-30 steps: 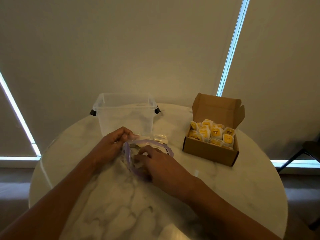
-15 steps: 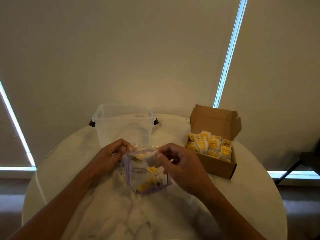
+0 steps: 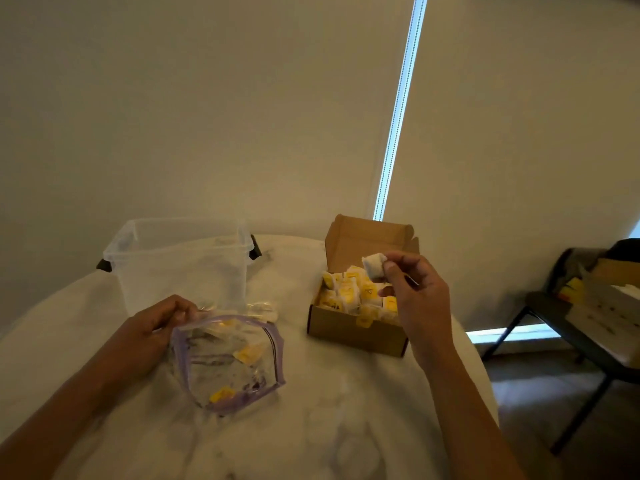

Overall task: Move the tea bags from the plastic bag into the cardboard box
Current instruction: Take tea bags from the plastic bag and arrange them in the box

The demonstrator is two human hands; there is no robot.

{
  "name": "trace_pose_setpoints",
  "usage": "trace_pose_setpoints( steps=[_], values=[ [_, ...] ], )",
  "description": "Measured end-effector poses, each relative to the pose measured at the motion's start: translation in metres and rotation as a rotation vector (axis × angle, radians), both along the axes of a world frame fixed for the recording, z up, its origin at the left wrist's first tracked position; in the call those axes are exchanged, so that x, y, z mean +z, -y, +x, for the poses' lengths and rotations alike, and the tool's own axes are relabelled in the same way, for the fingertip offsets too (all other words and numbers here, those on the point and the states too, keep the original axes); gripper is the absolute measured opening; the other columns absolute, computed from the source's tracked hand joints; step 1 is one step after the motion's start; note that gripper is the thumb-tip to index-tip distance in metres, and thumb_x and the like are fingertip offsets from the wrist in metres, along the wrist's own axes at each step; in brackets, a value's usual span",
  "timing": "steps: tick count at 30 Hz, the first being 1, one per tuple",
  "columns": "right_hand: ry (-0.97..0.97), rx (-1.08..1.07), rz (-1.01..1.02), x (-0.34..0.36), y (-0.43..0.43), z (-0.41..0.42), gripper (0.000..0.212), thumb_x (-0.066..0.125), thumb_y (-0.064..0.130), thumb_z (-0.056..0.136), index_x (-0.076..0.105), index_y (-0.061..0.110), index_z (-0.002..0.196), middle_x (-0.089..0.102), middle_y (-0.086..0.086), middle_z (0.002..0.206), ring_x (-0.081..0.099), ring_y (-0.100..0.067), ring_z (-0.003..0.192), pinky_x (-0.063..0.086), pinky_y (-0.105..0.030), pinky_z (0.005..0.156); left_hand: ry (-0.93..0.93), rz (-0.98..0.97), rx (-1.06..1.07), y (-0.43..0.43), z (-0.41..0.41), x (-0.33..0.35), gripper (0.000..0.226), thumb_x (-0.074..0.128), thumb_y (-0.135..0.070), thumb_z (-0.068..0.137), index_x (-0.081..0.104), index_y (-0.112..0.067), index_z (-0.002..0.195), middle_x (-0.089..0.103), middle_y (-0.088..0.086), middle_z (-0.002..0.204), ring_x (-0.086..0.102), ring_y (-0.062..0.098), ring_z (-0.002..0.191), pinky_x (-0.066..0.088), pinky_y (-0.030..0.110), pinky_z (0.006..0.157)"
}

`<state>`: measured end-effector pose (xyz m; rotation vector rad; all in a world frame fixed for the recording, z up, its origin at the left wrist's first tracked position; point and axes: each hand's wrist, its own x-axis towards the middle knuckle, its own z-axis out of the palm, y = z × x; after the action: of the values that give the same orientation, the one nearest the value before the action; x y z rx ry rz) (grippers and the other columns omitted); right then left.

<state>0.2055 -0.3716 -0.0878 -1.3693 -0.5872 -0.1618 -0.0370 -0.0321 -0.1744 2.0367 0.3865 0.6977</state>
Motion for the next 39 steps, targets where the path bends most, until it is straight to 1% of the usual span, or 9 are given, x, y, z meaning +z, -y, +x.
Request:
trace_pose_setpoints(
  steps=[6,12,16,19,25,27,31,36,39],
  values=[
    [0.029,-0.161,0.055,-0.008,0.012,0.029,0.012,0.073,0.024,0.101,0.076,0.029,0.111,0.079,0.004,0.107,0.077,-0.019,0.098,0.065,-0.035,0.08,0.039,-0.001,-0.012,-0.005,0.002,-0.003,0.016,0.059,-0.031,0.098,0.07,-0.02,0.102,0.078,0.009,0.102,0.068,0.023,0.095,0.053,0.045,0.087],
    [0.069,-0.178,0.018,-0.007,0.011,0.029,0.014,0.074,0.025,0.1,0.076,0.03,0.113,0.077,0.013,0.107,0.075,-0.01,0.099,0.063,-0.024,0.078,0.007,0.017,-0.009,-0.005,0.001,-0.001,0.014,0.06,-0.028,0.095,0.07,-0.021,0.102,0.077,0.001,0.094,0.068,0.017,0.088,0.053,0.035,0.073],
    [0.126,-0.242,-0.134,-0.014,0.016,0.032,0.015,0.073,0.027,0.1,0.077,0.036,0.112,0.076,0.017,0.105,0.071,-0.002,0.096,0.057,-0.013,0.074,0.032,-0.011,-0.02,-0.003,0.0,-0.001,0.01,0.063,-0.022,0.093,0.071,-0.02,0.099,0.074,0.006,0.092,0.064,0.018,0.086,0.047,0.035,0.082],
    [0.148,-0.249,-0.297,-0.021,0.019,0.035,0.017,0.074,0.032,0.099,0.071,0.033,0.116,0.073,0.017,0.102,0.068,0.002,0.093,0.05,-0.005,0.068,-0.007,0.019,-0.008,-0.002,-0.001,-0.001,0.017,0.067,-0.006,0.103,0.071,-0.022,0.099,0.075,-0.003,0.089,0.064,0.01,0.083,0.047,0.024,0.072],
    [0.211,-0.223,-0.592,-0.04,0.02,0.055,0.005,0.072,0.038,0.1,0.075,0.038,0.103,0.072,0.009,0.105,0.064,-0.005,0.101,0.052,-0.018,0.081,0.006,0.036,-0.015,0.0,-0.003,0.003,0.013,0.06,-0.026,0.093,0.071,-0.023,0.099,0.076,0.002,0.094,0.07,0.029,0.095,0.054,0.048,0.091],
    [0.196,-0.226,-0.644,-0.045,0.019,0.06,0.009,0.07,0.045,0.099,0.074,0.04,0.104,0.07,0.004,0.112,0.065,-0.006,0.102,0.057,-0.029,0.086,0.007,0.031,-0.015,0.002,-0.003,0.003,0.009,0.063,-0.022,0.097,0.072,-0.025,0.097,0.077,0.002,0.095,0.071,0.03,0.096,0.055,0.045,0.088],
    [0.212,-0.271,-0.599,-0.039,0.022,0.056,0.004,0.067,0.04,0.102,0.071,0.04,0.103,0.068,0.005,0.111,0.061,-0.01,0.107,0.042,-0.008,0.073,-0.043,0.026,0.04,0.006,-0.002,0.002,0.037,0.059,0.003,0.109,0.073,-0.027,0.093,0.081,-0.005,0.101,0.073,0.011,0.094,0.053,0.032,0.083],
    [0.255,-0.248,-0.616,-0.038,0.024,0.052,0.006,0.067,0.038,0.102,0.07,0.044,0.101,0.07,0.013,0.106,0.062,-0.014,0.112,0.053,-0.034,0.09,-0.062,0.042,0.034,0.001,-0.003,0.001,0.032,0.058,0.002,0.11,0.072,-0.026,0.101,0.078,-0.005,0.096,0.07,0.015,0.09,0.052,0.029,0.08],
    [0.285,-0.246,-0.604,-0.036,0.023,0.046,0.011,0.071,0.032,0.099,0.073,0.043,0.102,0.072,0.022,0.101,0.063,-0.019,0.114,0.054,-0.045,0.096,-0.044,0.036,0.043,0.003,-0.005,0.004,0.029,0.059,-0.003,0.112,0.073,-0.027,0.103,0.077,-0.008,0.092,0.07,0.014,0.088,0.052,0.038,0.087]
  ],
)
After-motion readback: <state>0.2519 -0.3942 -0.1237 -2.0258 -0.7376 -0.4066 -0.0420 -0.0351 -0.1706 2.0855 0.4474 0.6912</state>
